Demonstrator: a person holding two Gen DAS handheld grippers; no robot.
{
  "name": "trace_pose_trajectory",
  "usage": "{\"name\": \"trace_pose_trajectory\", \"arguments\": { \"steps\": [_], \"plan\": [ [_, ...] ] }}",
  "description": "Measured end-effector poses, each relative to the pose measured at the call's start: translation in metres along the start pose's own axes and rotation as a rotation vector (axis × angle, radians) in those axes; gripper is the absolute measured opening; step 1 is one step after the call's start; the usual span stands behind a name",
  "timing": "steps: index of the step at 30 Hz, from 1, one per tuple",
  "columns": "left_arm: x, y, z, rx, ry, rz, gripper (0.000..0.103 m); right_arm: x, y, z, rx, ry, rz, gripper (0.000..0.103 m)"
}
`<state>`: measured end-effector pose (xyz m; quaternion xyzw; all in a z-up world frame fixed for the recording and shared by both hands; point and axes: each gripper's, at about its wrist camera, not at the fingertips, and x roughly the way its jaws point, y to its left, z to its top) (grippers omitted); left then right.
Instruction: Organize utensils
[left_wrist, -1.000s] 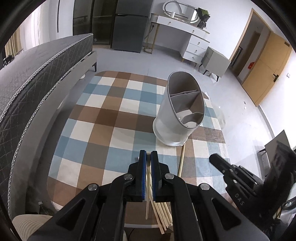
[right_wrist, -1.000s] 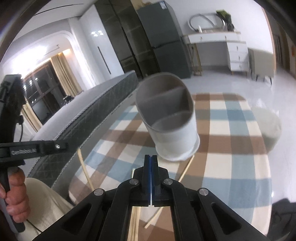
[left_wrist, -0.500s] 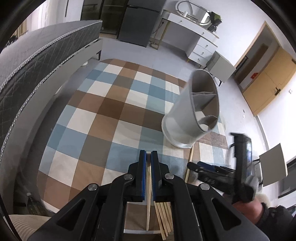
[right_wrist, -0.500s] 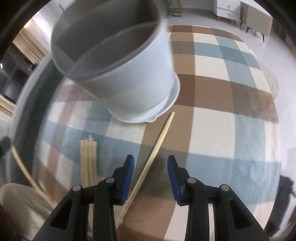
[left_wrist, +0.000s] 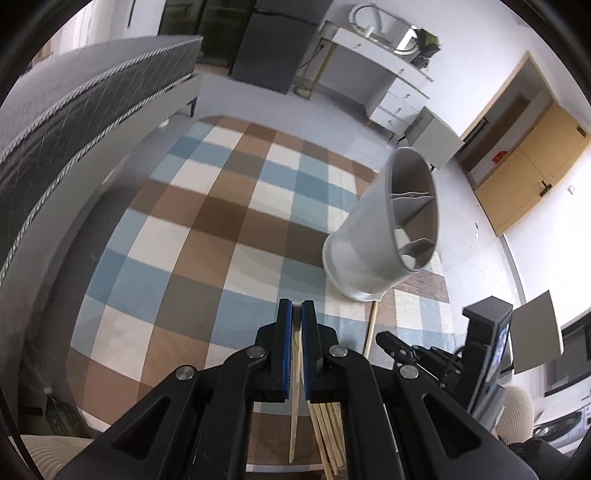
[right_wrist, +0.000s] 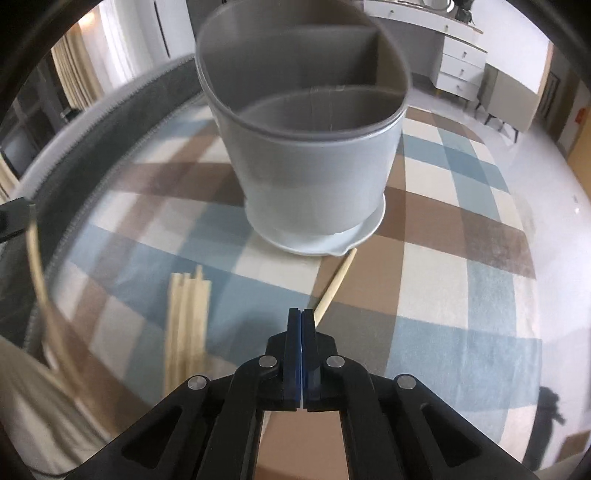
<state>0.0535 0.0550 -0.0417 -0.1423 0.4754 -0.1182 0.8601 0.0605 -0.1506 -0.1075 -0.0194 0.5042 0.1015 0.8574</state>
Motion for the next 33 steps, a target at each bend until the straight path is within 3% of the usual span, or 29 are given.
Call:
{"name": "trace_pose_trajectory", "arguments": {
  "steps": [6, 10, 12, 14, 15, 17, 19, 20, 22, 27, 33],
  "plan": [
    [-0.005, -0.006, -0.005, 0.013, -0.007, 0.023, 0.0, -0.023, -0.012, -0.01, 0.054, -0.023, 0.118, 0.0],
    [-0.004, 0.0, -0.007, -0.017, 0.003, 0.022, 0.0, -0.006, -0.03, 0.003, 0.12, 0.086, 0.163, 0.006],
    [-0.004, 0.002, -0.007, -0.025, 0.001, 0.027, 0.0, 0.01, -0.031, 0.007, 0.139, 0.114, 0.148, 0.017],
    [-0.003, 0.006, -0.006, -0.038, 0.003, 0.023, 0.0, 0.021, -0.029, 0.014, 0.126, 0.144, 0.115, 0.037],
    [-0.002, 0.008, -0.005, -0.044, 0.003, 0.018, 0.0, 0.025, -0.028, 0.015, 0.115, 0.151, 0.095, 0.038],
    [0.0, 0.011, -0.004, -0.05, 0.007, 0.018, 0.0, 0.039, -0.018, 0.018, 0.076, 0.2, 0.041, 0.038],
    [0.002, 0.014, -0.004, -0.06, 0.015, 0.011, 0.0, 0.042, -0.001, 0.017, -0.003, 0.196, -0.034, 0.037],
    [0.003, 0.016, -0.004, -0.067, 0.02, 0.005, 0.0, 0.043, 0.011, 0.015, -0.072, 0.189, -0.083, 0.021],
    [0.005, 0.018, -0.003, -0.077, 0.03, -0.003, 0.0, 0.041, 0.027, 0.011, -0.162, 0.175, -0.082, 0.011],
    [0.005, 0.017, -0.003, -0.077, 0.031, -0.019, 0.0, 0.033, 0.024, -0.002, -0.25, 0.197, -0.067, 0.006],
    [0.003, 0.012, -0.002, -0.06, 0.024, -0.027, 0.0, 0.018, -0.001, -0.022, -0.294, 0.254, 0.039, 0.004]
  ]
}}
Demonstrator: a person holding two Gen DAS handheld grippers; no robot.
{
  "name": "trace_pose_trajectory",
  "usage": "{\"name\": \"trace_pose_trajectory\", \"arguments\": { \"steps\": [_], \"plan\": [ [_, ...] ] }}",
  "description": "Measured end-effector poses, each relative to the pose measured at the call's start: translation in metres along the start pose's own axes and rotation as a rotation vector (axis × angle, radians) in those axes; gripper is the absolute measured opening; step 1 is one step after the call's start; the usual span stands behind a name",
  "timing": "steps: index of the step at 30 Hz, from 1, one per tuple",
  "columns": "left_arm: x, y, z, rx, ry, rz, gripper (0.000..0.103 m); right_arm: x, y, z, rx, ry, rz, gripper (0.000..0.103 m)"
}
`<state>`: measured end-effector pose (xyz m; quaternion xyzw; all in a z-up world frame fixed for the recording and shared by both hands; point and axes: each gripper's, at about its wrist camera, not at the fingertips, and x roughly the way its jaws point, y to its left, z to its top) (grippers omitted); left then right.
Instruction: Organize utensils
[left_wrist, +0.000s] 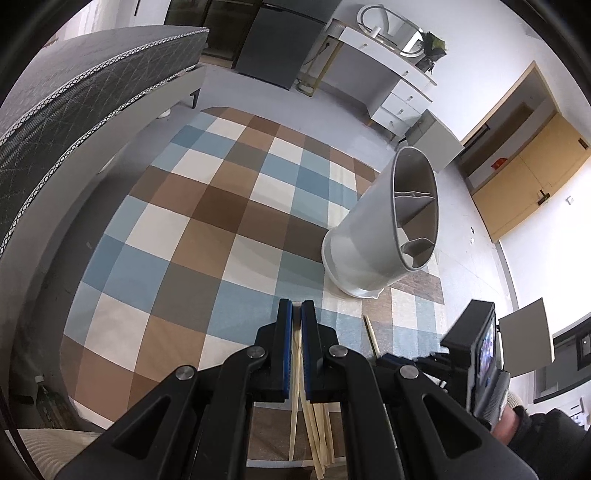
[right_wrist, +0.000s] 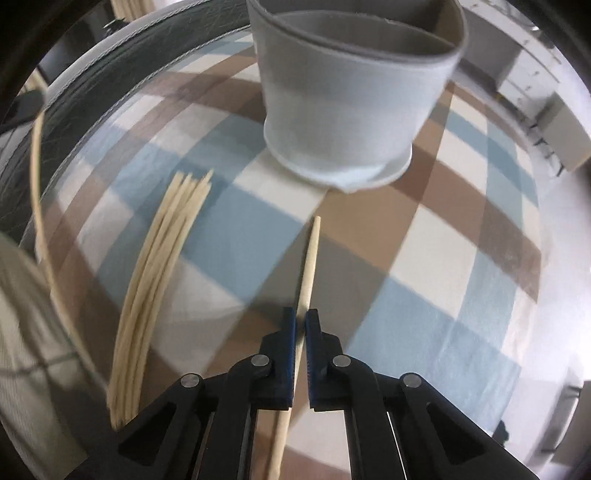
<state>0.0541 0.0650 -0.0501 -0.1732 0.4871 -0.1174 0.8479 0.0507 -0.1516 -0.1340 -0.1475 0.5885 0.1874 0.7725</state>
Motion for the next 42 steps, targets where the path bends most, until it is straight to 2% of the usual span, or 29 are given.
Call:
{"name": "trace_pose_trajectory", "arguments": {
  "steps": [2, 4, 11, 13, 14, 17, 20, 24, 28, 32, 36, 42],
  "plan": [
    [0.001, 0.001, 0.0, -0.004, 0.002, -0.004, 0.0, -0.002, 0.0, -0.005, -0.025, 0.02, 0.038, 0.004],
    [0.001, 0.001, 0.001, -0.01, 0.003, -0.008, 0.0, -0.001, 0.001, -0.004, -0.046, 0.031, 0.003, 0.008],
    [0.002, 0.004, 0.002, -0.026, 0.006, -0.003, 0.0, 0.008, 0.006, 0.021, -0.018, 0.077, -0.004, 0.013],
    [0.002, 0.005, 0.002, -0.028, 0.007, -0.003, 0.0, 0.01, 0.006, 0.029, -0.001, 0.105, -0.01, 0.013],
    [0.003, 0.005, 0.002, -0.027, 0.008, -0.003, 0.0, 0.011, 0.004, 0.033, 0.004, 0.111, -0.012, 0.007],
    [0.003, 0.003, 0.001, -0.01, 0.007, 0.005, 0.0, 0.013, 0.005, 0.043, -0.014, 0.089, -0.013, 0.005],
    [0.005, 0.001, 0.0, 0.004, 0.008, 0.014, 0.0, 0.007, 0.005, 0.04, 0.005, 0.018, -0.02, 0.005],
    [0.003, -0.004, -0.002, 0.026, 0.009, 0.019, 0.0, -0.021, 0.002, 0.026, 0.093, -0.137, 0.017, 0.005],
    [-0.003, -0.016, -0.005, 0.072, -0.001, 0.027, 0.0, -0.061, -0.005, 0.01, 0.178, -0.317, 0.095, 0.005],
    [-0.009, -0.029, -0.007, 0.097, -0.004, 0.029, 0.0, -0.082, -0.017, -0.006, 0.251, -0.454, 0.148, 0.005],
    [-0.017, -0.041, -0.007, 0.13, -0.017, 0.043, 0.0, -0.095, -0.021, -0.015, 0.308, -0.548, 0.185, 0.005],
    [-0.021, -0.055, -0.002, 0.155, -0.011, 0.041, 0.0, -0.113, -0.02, -0.021, 0.333, -0.624, 0.219, 0.005]
  ]
}}
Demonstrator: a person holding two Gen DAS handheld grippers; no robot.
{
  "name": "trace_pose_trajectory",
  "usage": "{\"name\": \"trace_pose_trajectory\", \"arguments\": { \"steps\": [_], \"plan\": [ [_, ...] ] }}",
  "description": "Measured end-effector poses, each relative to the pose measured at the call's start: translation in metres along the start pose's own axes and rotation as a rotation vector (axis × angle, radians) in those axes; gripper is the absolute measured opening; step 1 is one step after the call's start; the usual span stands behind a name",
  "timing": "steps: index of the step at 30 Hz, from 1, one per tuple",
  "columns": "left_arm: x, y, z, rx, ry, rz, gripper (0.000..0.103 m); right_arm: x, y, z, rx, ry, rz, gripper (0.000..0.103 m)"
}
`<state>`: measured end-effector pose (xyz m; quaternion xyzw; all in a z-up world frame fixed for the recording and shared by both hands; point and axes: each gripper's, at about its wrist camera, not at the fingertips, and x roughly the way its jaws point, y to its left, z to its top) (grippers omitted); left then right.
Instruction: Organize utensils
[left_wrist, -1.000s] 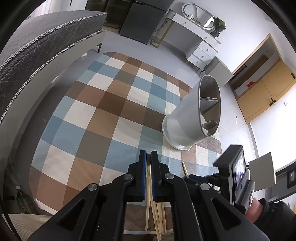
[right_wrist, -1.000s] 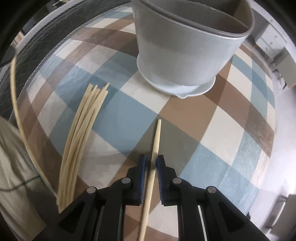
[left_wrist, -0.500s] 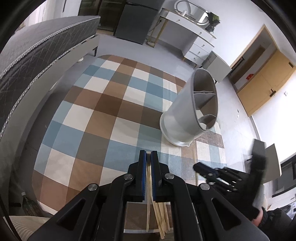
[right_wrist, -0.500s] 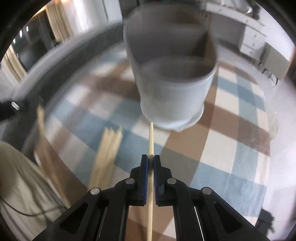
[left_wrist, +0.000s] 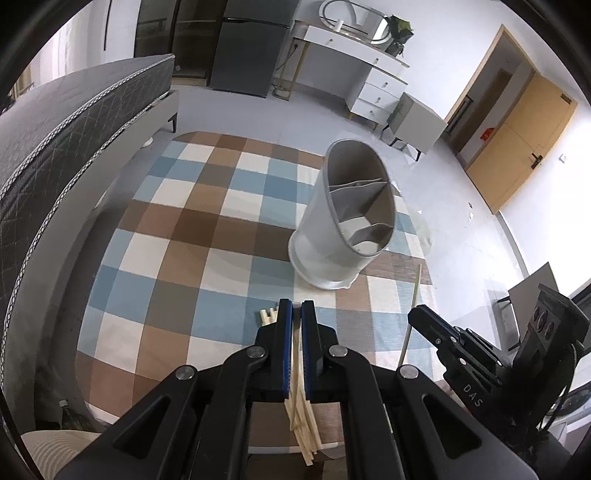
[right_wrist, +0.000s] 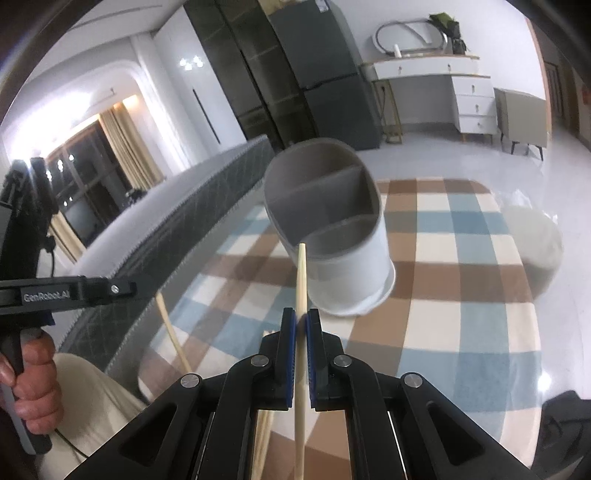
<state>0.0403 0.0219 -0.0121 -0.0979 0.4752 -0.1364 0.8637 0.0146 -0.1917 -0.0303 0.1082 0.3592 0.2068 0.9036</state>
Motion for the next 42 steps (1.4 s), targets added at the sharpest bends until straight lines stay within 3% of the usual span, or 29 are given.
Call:
{"name": "trace_pose_trajectory", "arguments": {
  "steps": [9, 17, 26, 33, 42],
  "plan": [
    [-0.003, -0.024, 0.018, 0.09, 0.008, -0.005, 0.0, -0.013, -0.001, 0.017, 0.006, -0.087, 0.023, 0.005],
    [-0.013, -0.032, 0.044, 0.089, -0.003, -0.048, 0.0, -0.025, -0.003, 0.06, -0.015, -0.176, 0.018, 0.005],
    [-0.047, -0.03, 0.109, 0.003, -0.172, -0.13, 0.0, -0.024, 0.01, 0.142, -0.096, -0.358, 0.049, 0.005],
    [-0.052, -0.02, 0.155, -0.065, -0.327, -0.137, 0.0, 0.011, 0.012, 0.183, -0.106, -0.426, 0.034, 0.005],
    [-0.006, -0.007, 0.183, -0.093, -0.314, -0.136, 0.0, 0.061, -0.003, 0.192, -0.047, -0.429, 0.012, 0.005]
  ]
}}
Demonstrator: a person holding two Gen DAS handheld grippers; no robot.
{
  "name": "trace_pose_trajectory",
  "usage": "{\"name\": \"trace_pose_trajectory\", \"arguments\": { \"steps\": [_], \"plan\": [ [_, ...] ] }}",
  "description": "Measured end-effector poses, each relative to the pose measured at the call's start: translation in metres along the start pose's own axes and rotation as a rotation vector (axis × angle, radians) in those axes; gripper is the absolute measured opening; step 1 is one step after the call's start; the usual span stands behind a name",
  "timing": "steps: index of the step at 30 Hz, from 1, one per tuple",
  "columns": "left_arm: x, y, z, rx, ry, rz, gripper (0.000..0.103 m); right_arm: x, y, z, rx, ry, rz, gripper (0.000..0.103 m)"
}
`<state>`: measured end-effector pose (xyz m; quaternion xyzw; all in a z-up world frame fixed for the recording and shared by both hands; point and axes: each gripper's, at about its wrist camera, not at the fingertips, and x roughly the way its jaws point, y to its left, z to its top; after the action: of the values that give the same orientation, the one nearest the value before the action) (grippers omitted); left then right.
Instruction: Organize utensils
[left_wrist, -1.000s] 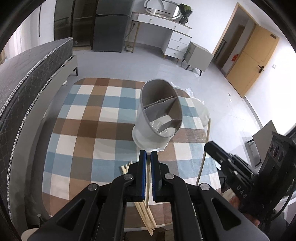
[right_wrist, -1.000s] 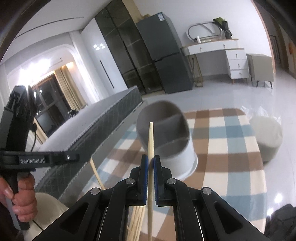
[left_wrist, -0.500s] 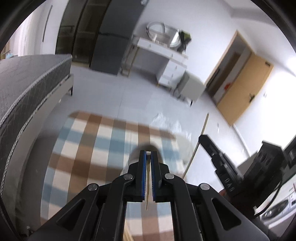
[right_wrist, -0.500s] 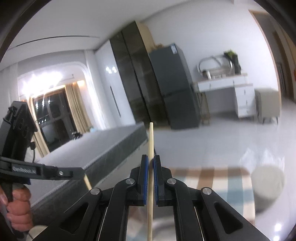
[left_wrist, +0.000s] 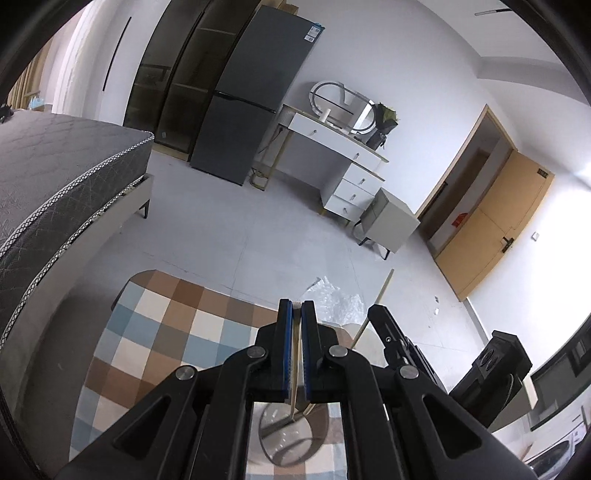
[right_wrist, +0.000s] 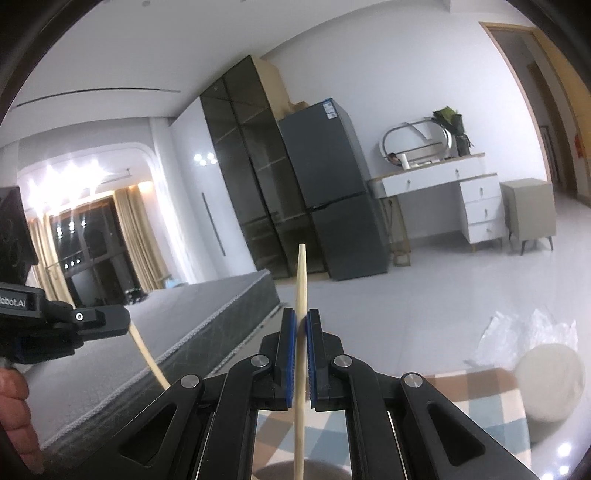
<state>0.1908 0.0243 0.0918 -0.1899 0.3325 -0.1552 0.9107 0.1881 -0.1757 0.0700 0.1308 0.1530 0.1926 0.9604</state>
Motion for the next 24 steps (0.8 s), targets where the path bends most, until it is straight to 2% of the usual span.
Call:
{"name": "trace_pose_trajectory", "arguments": {
  "steps": [5, 7, 12, 19, 22, 24],
  "plan": [
    [0.007, 0.004, -0.006, 0.027, -0.034, 0.028, 0.0, 0.005, 0.002, -0.015, -0.056, 0.001, -0.011, 0.005],
    [0.007, 0.003, -0.008, 0.04, -0.034, 0.013, 0.0, 0.004, 0.001, -0.02, -0.068, -0.003, -0.008, 0.005],
    [0.018, 0.003, -0.02, 0.045, 0.015, 0.006, 0.0, 0.009, 0.0, -0.021, -0.098, 0.009, -0.014, 0.005],
    [0.011, -0.003, -0.029, 0.06, 0.053, -0.008, 0.0, -0.001, 0.007, -0.027, -0.142, 0.045, 0.012, 0.005],
    [0.015, -0.008, -0.033, 0.075, 0.127, -0.047, 0.0, -0.004, 0.013, -0.031, -0.173, 0.088, 0.048, 0.005],
    [0.021, -0.013, -0.039, 0.11, 0.215, -0.054, 0.001, -0.003, 0.014, -0.033, -0.186, 0.131, 0.067, 0.008]
  ]
}}
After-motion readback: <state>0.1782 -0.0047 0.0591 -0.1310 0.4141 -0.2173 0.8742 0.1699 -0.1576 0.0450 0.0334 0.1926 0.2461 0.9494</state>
